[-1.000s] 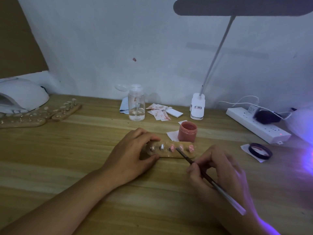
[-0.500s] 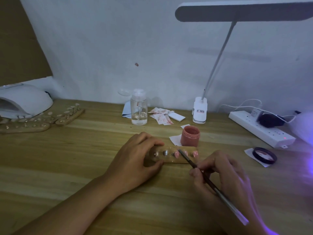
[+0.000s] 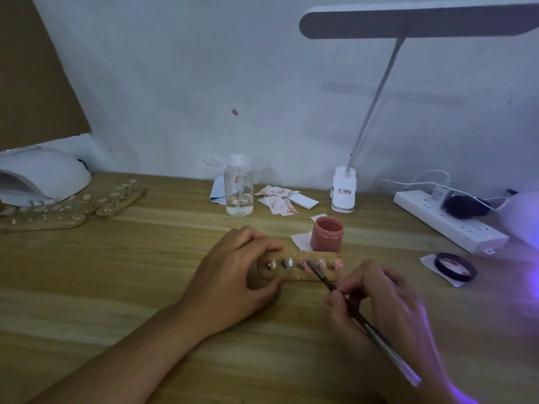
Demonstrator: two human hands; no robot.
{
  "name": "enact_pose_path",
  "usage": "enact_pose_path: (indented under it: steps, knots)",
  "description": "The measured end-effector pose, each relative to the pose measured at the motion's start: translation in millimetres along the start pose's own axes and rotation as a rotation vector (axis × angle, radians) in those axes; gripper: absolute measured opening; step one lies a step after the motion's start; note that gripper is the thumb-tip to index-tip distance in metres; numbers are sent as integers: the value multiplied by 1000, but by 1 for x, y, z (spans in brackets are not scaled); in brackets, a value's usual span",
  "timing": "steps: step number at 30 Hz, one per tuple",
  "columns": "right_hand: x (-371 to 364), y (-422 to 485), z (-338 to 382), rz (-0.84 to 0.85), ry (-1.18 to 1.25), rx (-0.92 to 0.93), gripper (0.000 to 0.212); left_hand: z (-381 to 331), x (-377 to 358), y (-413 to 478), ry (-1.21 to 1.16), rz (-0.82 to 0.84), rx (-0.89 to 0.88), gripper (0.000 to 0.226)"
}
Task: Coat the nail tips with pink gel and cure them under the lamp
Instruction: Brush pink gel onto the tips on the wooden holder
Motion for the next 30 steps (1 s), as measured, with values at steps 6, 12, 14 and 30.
enact_pose_path:
  steps: [6, 12, 14, 30]
  knots:
    - [1, 1, 1, -41, 18, -4, 14, 0, 0, 0, 7, -14, -4, 46]
    - [1, 2, -1, -43, 29, -3, 23, 0, 0, 0, 14, -10, -12, 46]
    - [2, 1, -1, -53, 21, 21, 11, 0, 0, 0, 11, -14, -16, 46]
    - [3, -1, -2, -29, 84, -4, 7, 0, 1, 0, -14, -15, 4, 45]
Point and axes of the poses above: each hand's wrist, its own y-axis towards the middle knuckle, its own x-axis out of the back of the hand, z = x × y, the point moved 3 cm from there along y, towards the middle knuckle, and after that the axes turned 13 degrees about z, right-handed, at the moved point
